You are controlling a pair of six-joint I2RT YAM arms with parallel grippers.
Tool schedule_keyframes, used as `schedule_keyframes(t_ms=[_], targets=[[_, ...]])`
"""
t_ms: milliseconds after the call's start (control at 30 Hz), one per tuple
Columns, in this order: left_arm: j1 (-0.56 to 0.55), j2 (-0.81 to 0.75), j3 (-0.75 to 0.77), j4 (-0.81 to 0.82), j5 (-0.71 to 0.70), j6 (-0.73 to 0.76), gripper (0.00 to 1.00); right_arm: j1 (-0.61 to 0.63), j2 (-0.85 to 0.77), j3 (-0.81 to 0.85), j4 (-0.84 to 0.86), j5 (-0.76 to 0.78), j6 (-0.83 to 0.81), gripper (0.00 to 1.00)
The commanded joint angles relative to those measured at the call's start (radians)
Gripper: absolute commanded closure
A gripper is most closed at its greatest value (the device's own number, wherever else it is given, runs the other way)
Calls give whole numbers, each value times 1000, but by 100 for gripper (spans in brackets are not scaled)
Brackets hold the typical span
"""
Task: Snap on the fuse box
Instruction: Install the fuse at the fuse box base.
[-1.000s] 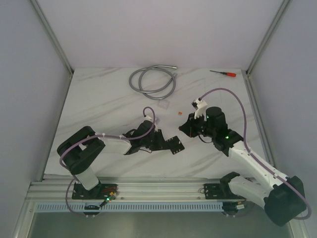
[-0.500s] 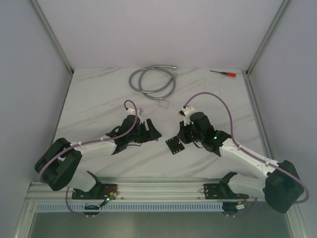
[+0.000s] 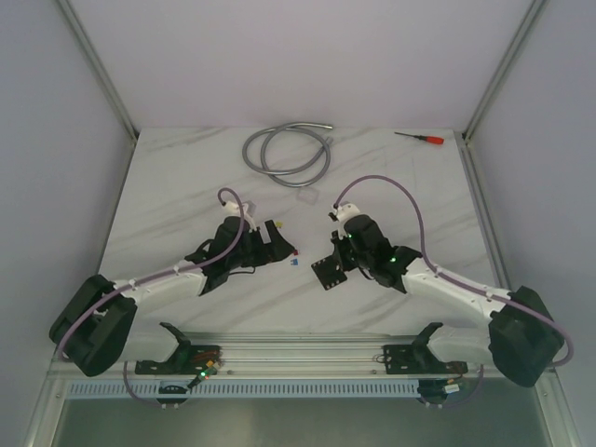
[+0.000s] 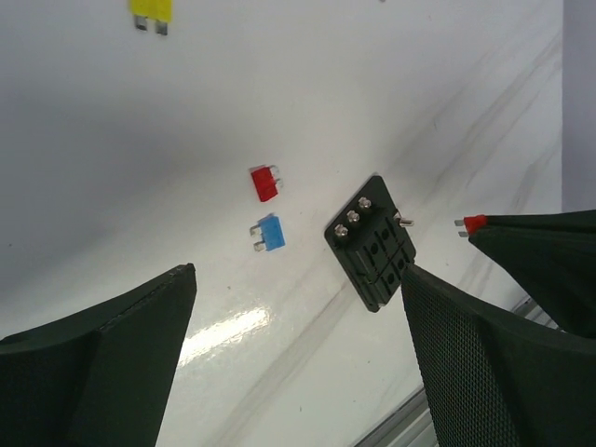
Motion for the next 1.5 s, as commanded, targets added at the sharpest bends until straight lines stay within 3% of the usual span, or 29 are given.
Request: schedule_keyframes(t_ms=[0,533,1467], targets=[[10,-32,-27,-9,-23,29,0,16,49,9,73,32,-23,100],[46,-72,-80,-17,-34,-1,0,91,167,9,135,131,-22,100],[50,-21,-54,-18,-21,-7,0,103,243,-7,154,146,-10,100]])
